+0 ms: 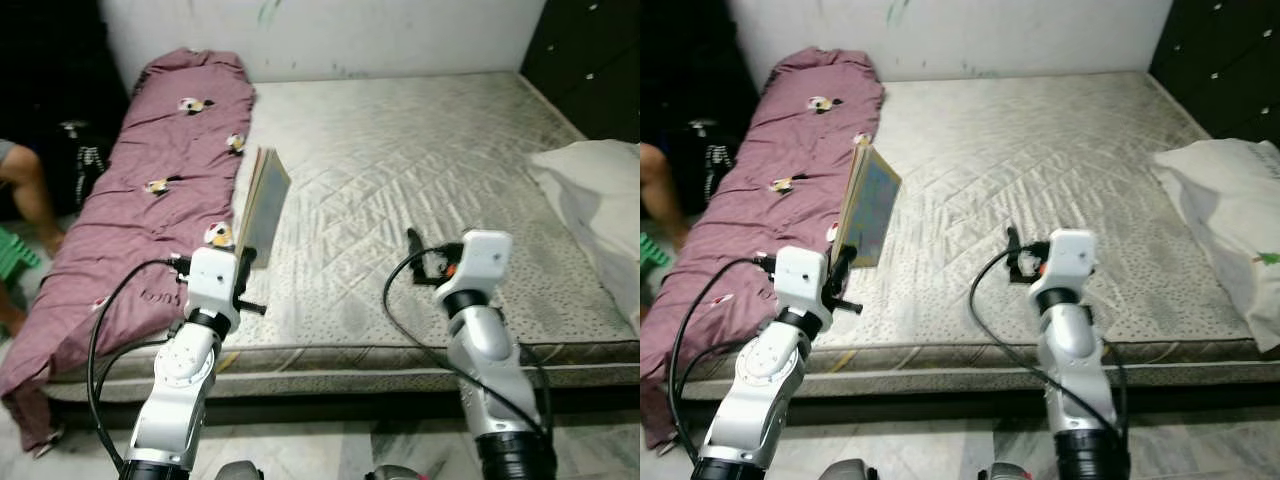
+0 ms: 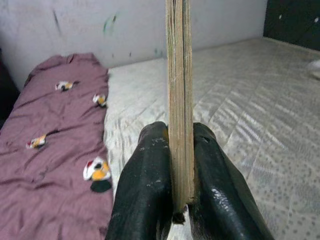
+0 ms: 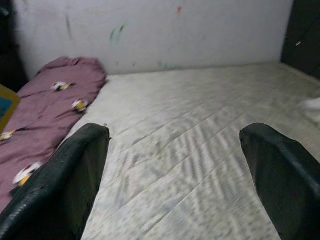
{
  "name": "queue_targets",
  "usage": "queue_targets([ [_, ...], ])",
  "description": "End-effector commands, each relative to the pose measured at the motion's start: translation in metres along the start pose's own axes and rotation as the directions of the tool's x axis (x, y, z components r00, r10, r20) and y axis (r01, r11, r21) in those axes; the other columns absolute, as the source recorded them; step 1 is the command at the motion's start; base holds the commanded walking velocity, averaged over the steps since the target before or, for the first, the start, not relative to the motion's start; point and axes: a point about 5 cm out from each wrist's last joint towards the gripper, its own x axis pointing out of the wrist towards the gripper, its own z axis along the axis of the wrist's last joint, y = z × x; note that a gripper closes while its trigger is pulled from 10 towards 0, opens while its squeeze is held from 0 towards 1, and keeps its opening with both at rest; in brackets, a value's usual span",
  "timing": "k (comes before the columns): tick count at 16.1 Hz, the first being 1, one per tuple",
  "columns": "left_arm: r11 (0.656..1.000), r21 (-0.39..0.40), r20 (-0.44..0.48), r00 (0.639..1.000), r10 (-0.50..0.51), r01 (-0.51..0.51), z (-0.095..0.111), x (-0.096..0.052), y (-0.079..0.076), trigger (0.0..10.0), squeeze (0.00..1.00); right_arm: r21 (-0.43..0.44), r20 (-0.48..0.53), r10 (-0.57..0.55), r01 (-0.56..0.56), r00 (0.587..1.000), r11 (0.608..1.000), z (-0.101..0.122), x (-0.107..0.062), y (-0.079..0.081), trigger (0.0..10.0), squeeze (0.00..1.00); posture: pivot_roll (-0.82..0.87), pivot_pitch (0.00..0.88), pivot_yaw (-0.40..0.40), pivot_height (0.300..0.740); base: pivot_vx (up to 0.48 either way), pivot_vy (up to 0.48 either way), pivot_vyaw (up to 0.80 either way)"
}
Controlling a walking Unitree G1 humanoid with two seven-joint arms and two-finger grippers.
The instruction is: Clean up the room
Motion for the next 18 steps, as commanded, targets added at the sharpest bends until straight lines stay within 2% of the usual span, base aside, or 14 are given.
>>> queue_targets([
  [1,1.0,0.014,0.045,0.999,0.015,-0.016,0.0087,0.0023,0.0052,10.0,0.0,-0.002,0.011,0.015,-0.015,1.0,1.0,0.0014,0.0014,0.0041,10.0,0.0,-0.01,0.0,0.034,0.74,0.0,0.0,0.0],
  [6,0.999,-0.028,0.074,0.997,-0.018,0.02,0.0132,0.0047,0.0016,10.0,0.0,-0.011,0.017,0.014,-0.014,1.0,1.0,0.0033,0.0067,0.0013,10.0,0.0,-0.01,0.0,0.019,0.74,0.0,0.0,0.0],
  [13,0.999,-0.041,0.071,0.997,-0.032,0.035,0.0109,0.0003,-0.0006,10.0,0.0,-0.018,0.016,0.029,-0.029,0.999,0.999,0.0024,0.0061,0.002,10.0,0.0,-0.02,0.0,0.012,0.74,0.325,0.0,0.0],
  [18,0.999,-0.022,0.058,0.998,-0.031,0.032,0.0089,0.0017,-0.0011,10.0,0.0,-0.028,0.017,0.018,-0.017,1.0,0.999,0.0031,0.0049,-0.0042,10.0,0.0,-0.02,0.0,0.013,0.74,0.266,0.0,0.0],
])
